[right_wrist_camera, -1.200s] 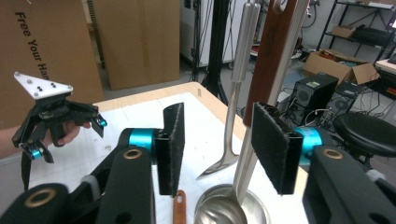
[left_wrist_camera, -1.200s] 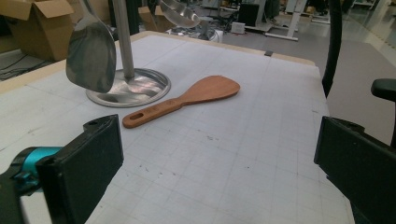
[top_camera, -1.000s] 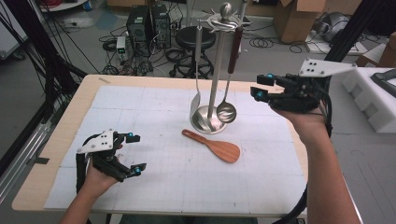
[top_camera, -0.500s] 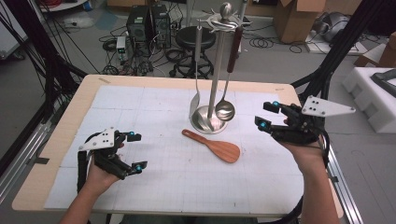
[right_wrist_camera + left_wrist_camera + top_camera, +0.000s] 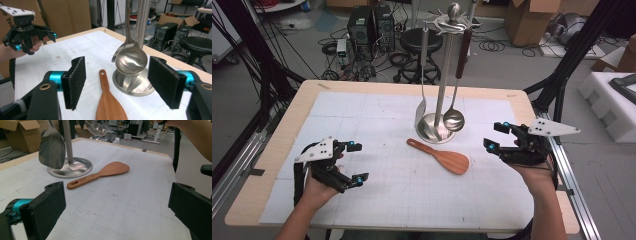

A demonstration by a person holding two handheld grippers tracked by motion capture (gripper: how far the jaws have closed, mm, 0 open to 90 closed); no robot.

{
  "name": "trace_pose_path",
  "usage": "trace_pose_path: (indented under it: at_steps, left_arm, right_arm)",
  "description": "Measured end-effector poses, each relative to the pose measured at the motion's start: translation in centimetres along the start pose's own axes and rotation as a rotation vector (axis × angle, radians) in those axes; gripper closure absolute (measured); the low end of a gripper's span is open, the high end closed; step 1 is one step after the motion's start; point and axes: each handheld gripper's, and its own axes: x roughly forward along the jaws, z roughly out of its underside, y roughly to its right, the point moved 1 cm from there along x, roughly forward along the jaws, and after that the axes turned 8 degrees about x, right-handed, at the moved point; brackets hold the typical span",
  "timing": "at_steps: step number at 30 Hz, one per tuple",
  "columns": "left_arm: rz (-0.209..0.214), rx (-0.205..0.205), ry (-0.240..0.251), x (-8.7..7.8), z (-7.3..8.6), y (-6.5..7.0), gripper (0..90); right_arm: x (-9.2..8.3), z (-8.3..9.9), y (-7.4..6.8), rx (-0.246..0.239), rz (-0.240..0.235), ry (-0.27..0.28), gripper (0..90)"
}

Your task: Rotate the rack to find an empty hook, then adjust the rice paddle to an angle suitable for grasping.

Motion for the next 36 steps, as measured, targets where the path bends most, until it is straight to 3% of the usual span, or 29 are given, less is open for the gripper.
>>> trace_pose_path:
  at_steps: [15, 36]
  left_arm:
    - [0.006, 0.015, -0.026, 0.2, 0.0, 0.2, 1.7]
    - [0.000, 0.017, -0.028, -0.1, 0.0, 0.5, 1.7]
  right_arm:
    - [1.2, 0.5, 0.0, 0.001, -0.020, -0.044, 27.2]
    - [1.7, 0.0, -0.3, -0.010, -0.031, -0.038, 27.2]
